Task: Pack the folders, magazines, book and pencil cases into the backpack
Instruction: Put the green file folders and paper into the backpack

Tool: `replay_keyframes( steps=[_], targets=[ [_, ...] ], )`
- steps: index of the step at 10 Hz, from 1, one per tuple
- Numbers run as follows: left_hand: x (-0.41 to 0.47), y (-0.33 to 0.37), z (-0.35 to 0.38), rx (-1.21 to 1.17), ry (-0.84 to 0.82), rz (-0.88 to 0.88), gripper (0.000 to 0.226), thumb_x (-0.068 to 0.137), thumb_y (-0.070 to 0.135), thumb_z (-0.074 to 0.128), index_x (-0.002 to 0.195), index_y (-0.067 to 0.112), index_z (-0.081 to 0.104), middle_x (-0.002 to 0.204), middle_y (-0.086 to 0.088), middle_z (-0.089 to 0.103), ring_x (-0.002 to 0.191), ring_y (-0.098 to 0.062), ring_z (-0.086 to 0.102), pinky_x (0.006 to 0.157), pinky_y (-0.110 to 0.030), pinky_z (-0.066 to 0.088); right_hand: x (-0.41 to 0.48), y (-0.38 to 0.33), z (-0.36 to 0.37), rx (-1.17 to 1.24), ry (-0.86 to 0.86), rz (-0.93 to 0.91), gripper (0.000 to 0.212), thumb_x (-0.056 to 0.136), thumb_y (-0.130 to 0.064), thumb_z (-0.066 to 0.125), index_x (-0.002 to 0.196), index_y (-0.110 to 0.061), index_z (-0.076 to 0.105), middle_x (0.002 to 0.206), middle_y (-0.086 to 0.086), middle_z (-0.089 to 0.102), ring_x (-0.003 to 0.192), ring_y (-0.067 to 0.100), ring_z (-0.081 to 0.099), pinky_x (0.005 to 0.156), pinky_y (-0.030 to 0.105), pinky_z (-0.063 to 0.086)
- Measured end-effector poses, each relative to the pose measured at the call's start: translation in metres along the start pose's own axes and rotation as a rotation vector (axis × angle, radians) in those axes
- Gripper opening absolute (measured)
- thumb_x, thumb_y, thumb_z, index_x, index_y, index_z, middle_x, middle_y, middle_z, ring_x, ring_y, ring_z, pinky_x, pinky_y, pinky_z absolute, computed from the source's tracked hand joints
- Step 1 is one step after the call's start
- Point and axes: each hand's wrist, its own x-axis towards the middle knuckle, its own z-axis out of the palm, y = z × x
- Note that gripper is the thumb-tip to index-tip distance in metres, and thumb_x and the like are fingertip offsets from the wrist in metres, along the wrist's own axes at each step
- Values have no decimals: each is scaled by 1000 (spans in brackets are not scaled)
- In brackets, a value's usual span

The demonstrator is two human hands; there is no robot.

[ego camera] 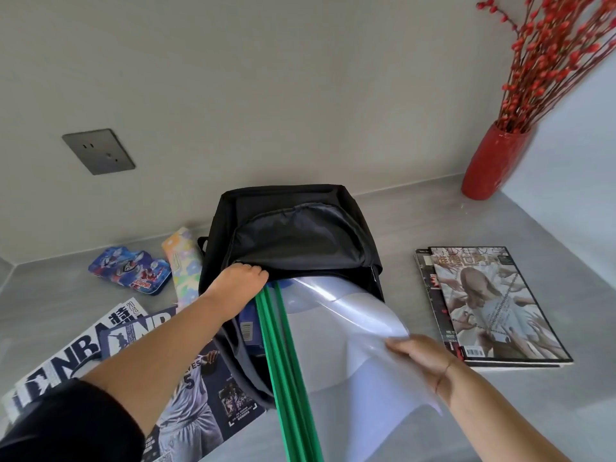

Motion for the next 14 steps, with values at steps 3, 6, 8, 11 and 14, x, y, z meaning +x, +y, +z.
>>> replay_keyframes(
  steps=[3, 6, 8, 11, 14],
  targets=[
    [2, 9, 5, -17, 86, 44, 61, -1, -2, 77, 55, 17, 58, 48, 2, 53, 35, -16, 53, 36, -16, 38, 4, -19, 32, -102, 2, -38, 14, 89, -11, 58, 83, -3, 68, 63, 8, 70, 52, 17, 65, 56, 25, 50],
    [-3, 13, 1, -243, 55, -103, 36, 68, -7, 62, 100, 10, 60, 96, -7, 63, 85, -28, 64, 72, -35, 50, -14, -13, 56, -1118, 499, -596, 76, 71, -46, 68, 133, -11, 40, 128, 9, 49, 117, 28, 50, 97, 36, 41],
    [-5, 19, 13, -139, 138, -100, 52, 17, -4, 81, 64, 13, 65, 59, -2, 58, 48, -20, 60, 48, -25, 51, -41, 87, 106, -1503, 188, -1346, 69, 85, -57, 32, 144, -21, 32, 136, 6, 47, 121, 25, 57, 98, 45, 48],
    [-1, 22, 11, -161, 162, -158, 53, 7, -6, 78, 53, 12, 60, 49, -2, 55, 39, -19, 57, 40, -22, 47, -31, 91, 124, -1552, 136, -1174, 65, 70, -34, 66, 132, -21, 51, 133, 3, 59, 121, 26, 57, 100, 46, 45],
    [-2, 25, -4, -201, -12, -185, 40, 77, -9, 56, 114, 8, 52, 115, -9, 58, 107, -27, 58, 89, -33, 46, -27, 92, 127, -1592, 86, -1099, 79, 71, -32, 69, 141, -17, 36, 140, 4, 52, 128, 29, 49, 100, 49, 45]
  ],
)
